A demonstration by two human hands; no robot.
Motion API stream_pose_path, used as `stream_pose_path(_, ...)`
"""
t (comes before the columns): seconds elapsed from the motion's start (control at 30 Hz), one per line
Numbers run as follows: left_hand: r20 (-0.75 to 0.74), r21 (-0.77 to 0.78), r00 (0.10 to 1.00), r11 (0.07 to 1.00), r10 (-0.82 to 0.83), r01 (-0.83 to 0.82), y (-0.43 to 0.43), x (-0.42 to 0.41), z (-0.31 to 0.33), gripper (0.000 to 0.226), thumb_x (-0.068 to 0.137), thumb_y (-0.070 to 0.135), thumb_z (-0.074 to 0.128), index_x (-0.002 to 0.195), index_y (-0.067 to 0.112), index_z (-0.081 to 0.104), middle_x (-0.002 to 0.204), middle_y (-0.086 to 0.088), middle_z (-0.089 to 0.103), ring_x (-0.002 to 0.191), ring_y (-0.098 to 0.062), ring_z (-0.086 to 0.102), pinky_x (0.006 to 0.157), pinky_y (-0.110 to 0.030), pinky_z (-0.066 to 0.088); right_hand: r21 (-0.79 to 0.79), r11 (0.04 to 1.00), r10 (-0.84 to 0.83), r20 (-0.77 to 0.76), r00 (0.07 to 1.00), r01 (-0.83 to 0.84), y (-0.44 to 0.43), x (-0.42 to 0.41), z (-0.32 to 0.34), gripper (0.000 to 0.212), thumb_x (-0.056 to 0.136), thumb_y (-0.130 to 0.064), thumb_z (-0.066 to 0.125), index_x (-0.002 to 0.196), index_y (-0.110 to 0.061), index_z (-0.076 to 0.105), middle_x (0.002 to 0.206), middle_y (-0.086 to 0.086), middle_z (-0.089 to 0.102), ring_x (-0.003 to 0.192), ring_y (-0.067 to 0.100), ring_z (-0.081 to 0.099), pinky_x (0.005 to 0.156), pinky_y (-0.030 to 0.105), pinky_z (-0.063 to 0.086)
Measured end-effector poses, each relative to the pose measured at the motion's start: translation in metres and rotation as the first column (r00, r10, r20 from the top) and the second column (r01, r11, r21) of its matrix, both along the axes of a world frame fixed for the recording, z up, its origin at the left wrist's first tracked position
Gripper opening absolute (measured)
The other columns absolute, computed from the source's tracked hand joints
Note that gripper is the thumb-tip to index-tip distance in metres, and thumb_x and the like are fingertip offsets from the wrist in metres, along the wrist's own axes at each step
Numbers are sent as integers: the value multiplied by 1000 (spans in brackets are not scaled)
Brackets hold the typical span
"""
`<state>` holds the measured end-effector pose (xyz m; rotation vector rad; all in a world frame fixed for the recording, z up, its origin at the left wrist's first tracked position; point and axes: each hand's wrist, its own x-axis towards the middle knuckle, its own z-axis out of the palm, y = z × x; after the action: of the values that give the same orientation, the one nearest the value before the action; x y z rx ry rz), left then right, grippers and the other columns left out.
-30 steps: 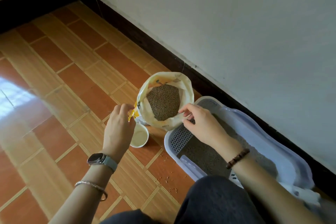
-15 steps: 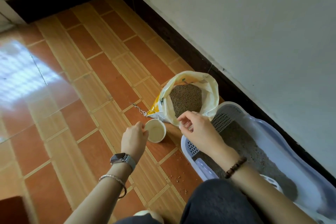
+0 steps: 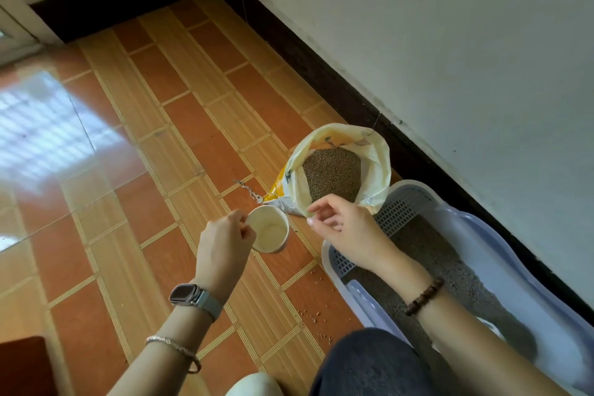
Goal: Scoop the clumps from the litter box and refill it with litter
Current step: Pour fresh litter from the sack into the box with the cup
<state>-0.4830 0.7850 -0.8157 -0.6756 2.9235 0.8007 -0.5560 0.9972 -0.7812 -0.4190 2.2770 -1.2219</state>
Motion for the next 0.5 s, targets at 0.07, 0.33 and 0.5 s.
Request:
stream_pose_path(0.07, -33, 13, 999, 1000, 11, -11, -2, 3, 7, 10, 85, 10, 57, 87, 14, 65, 61, 0, 60, 53, -16, 56, 47, -25, 44, -23, 1000, 14, 25, 1000, -13, -7, 2, -1, 23, 90, -36, 64, 110, -24, 63, 98, -10, 66, 94, 3, 64, 87, 25, 55)
stream_pose_path(0.33, -128, 109, 991, 994, 26, -12, 4, 10, 45, 10, 83, 8, 58, 81, 16, 64, 57, -1, 62, 53, -20, 63, 57, -42, 55, -168, 983, -53, 138, 989, 76, -26, 14, 0, 40, 85, -43, 69, 122, -32, 63, 111, -8, 67, 105, 1, 63, 95, 26, 52)
stream_pose_path(0.5, -188, 131, 982, 991, -13, 38, 18, 10, 57, 10, 86, 11, 60, 83, 18, 67, 56, 2, 62, 53, -18, 64, 58, -39, 56, -227, 960, -104, 255, 961, 164, -14, 18, 5, 28, 85, -35, 70, 112, -37, 64, 103, -9, 67, 99, -2, 64, 86, 18, 51)
